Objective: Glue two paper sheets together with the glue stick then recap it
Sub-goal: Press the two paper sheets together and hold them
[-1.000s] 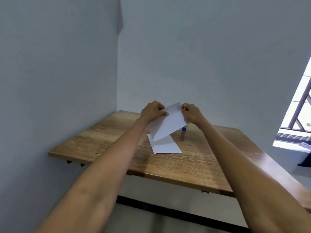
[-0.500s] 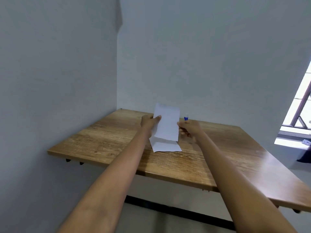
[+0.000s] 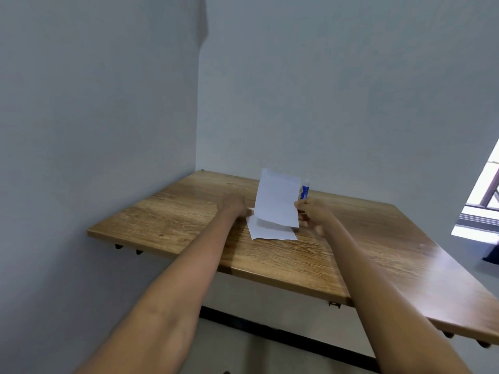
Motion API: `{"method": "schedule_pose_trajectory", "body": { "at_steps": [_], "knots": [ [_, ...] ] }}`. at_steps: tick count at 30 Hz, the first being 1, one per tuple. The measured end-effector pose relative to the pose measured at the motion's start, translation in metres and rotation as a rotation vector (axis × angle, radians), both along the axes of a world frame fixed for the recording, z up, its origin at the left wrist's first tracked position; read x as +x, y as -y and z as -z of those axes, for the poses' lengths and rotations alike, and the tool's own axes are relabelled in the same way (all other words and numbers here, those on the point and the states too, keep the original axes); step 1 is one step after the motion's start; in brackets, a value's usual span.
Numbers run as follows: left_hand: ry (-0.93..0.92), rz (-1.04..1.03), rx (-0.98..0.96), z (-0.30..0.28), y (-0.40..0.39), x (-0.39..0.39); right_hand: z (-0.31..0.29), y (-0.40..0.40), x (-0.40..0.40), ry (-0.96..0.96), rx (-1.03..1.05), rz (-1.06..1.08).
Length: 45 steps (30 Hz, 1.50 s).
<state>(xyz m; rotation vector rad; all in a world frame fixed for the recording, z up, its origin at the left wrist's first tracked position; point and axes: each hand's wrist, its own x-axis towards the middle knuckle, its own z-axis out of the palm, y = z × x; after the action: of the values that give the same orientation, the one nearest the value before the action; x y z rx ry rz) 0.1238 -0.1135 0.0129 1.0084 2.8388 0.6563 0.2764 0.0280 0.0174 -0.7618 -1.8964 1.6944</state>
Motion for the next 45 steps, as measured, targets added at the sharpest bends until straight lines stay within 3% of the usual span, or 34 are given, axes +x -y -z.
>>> {"method": "schedule_pose_trajectory", "body": {
  "at_steps": [7,13,16,19,28,32,39,45],
  "knots": [
    [0.086,-0.024,0.144,-0.003,-0.003,-0.009,0.010,-0.001,-0.008,0.038,-0.079,-0.098],
    [0.356,0.184,0.712,-0.005,-0.007,-0.007,0.012,-0.010,-0.011,0.034,0.060,-0.034],
    [0.407,0.280,0.806,-0.012,-0.008,-0.001,0.014,-0.015,-0.011,-0.032,0.168,0.065],
    [0.481,0.238,0.912,-0.015,-0.013,-0.002,0.016,-0.017,-0.010,-0.118,0.185,0.118],
    [0.826,0.251,0.844,0.000,-0.019,0.003,0.004,-0.021,-0.010,-0.185,0.297,0.339],
    [0.795,0.224,0.819,0.004,-0.023,-0.001,-0.006,-0.018,-0.014,-0.197,0.334,0.366],
    [0.675,0.069,1.134,0.010,-0.046,0.000,-0.012,-0.015,-0.025,-0.391,0.331,0.606],
    [0.551,0.082,1.162,0.014,-0.064,-0.010,0.009,-0.020,-0.042,-0.390,0.324,0.504]
  ]
}}
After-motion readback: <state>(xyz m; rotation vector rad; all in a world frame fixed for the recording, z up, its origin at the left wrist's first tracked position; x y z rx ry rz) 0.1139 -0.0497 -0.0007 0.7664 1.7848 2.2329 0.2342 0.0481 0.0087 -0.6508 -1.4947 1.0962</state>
